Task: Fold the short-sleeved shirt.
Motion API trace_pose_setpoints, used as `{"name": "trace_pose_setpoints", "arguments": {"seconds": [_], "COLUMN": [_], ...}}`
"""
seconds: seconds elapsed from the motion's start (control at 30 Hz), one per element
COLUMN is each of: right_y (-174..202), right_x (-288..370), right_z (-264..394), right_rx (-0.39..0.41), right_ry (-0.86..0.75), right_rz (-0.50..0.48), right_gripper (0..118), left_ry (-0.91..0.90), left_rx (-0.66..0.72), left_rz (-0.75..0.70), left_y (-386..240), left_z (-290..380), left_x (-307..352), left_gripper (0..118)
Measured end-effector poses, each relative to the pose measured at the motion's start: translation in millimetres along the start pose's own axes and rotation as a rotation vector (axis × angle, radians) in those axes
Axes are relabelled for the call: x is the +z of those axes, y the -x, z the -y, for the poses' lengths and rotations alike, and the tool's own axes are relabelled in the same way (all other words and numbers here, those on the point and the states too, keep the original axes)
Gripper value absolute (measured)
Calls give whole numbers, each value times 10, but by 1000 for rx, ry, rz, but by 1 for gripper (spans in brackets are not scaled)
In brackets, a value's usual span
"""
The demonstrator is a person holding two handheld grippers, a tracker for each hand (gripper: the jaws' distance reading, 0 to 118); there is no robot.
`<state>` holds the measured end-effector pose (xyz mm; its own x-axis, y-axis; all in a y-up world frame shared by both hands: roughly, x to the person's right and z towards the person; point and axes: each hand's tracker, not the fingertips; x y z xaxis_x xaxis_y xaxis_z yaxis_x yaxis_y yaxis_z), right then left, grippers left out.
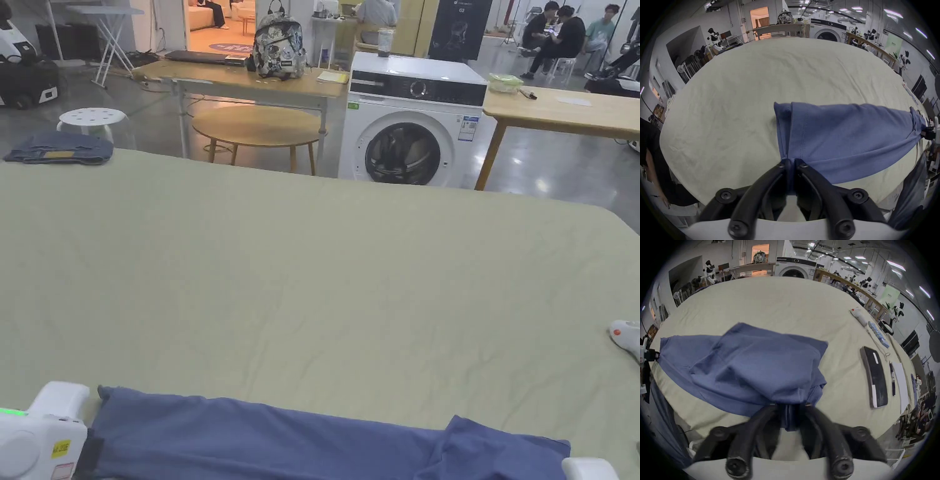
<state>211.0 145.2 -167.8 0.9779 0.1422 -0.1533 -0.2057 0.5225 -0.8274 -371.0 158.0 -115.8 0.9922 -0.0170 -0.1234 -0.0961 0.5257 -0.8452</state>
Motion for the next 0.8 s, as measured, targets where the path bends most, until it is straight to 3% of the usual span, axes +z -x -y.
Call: {"name": "trace_pose_setpoints", "arguments": {"seconds": [0.03, 0.07, 0.17, 0.33, 0.5, 0.63, 0.7, 0.73, 0.8], "right_y": [15, 28, -1, 222, 540, 818, 932, 981, 1076], "right_x": [76, 155, 299, 697, 808, 905, 933, 953, 979], "right_z": [-32, -63, -173, -436, -594, -677, -725, -746, -776], "right_rx": [1, 6, -4, -47, -130, -166, -186, -196, -199], "right_ry": [-28, -60, -178, -394, -620, -782, -836, -855, -910], "right_rz": [39, 72, 96, 97, 11, 12, 3, 0, 11], "right_gripper": [69, 73, 73, 73, 71, 61, 38, 15, 0], "left_ry": [-23, -58, -146, -336, -532, -648, -713, -737, -780], "left_rx": [6, 12, 49, 24, 21, 21, 18, 17, 18], "left_rz": [-8, -10, 29, 45, 17, -8, -17, -37, -75], "left_y": [-8, -30, -96, -373, -723, -935, -1024, -1071, -1136], "left_z": [-21, -45, -148, -354, -508, -556, -560, -554, -556], "left_x": [49, 124, 300, 514, 651, 723, 784, 800, 845], "left_gripper": [23, 32, 46, 47, 46, 45, 34, 20, 5]}}
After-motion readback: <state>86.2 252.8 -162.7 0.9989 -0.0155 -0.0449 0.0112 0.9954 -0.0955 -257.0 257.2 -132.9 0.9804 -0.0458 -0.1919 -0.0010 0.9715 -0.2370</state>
